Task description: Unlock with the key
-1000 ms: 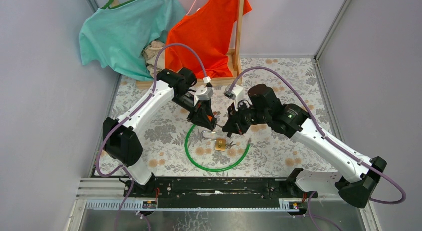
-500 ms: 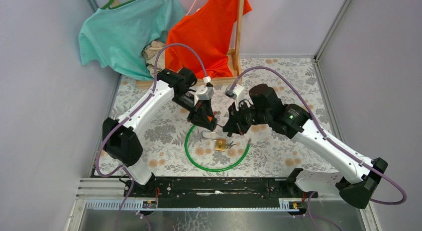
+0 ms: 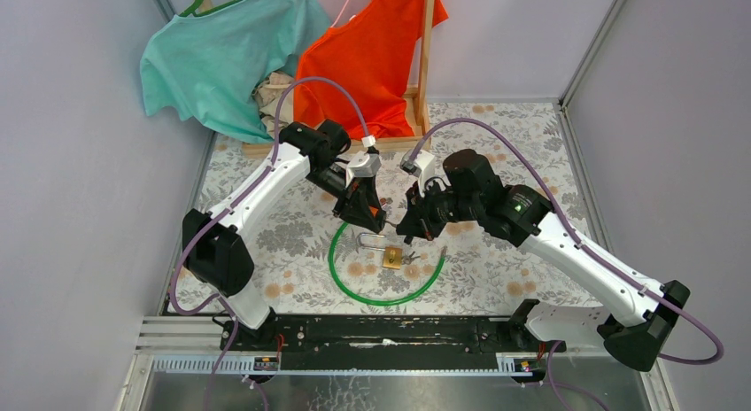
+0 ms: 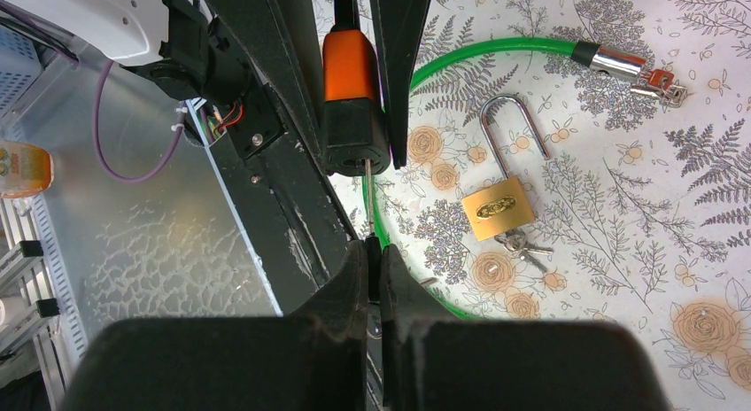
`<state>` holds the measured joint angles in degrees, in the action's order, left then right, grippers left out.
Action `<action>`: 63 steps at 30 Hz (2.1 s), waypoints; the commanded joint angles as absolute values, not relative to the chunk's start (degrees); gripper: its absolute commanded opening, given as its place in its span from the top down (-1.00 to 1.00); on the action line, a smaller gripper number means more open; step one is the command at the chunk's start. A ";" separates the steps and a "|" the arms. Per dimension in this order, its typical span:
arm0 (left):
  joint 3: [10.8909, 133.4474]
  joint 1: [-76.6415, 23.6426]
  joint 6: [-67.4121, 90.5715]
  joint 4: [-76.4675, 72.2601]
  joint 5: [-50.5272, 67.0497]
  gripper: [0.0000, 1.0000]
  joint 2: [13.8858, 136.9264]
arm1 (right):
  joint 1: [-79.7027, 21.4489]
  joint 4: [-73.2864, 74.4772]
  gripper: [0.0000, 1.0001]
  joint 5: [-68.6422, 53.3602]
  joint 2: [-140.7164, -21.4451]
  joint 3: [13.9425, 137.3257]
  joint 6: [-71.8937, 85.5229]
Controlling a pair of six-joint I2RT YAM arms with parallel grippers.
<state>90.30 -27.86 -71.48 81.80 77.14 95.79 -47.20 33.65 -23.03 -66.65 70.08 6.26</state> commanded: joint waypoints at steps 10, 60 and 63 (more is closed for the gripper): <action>93.16 -28.39 -70.38 83.23 79.74 0.96 95.97 | -47.64 27.51 1.00 -22.55 -68.11 71.62 7.38; 95.57 -27.51 -65.57 83.11 81.36 0.97 96.02 | -47.63 32.84 1.00 -21.99 -65.80 74.97 6.45; 95.54 -27.51 -65.71 83.06 81.46 0.97 95.98 | -47.63 32.63 1.00 -21.63 -66.05 75.01 6.43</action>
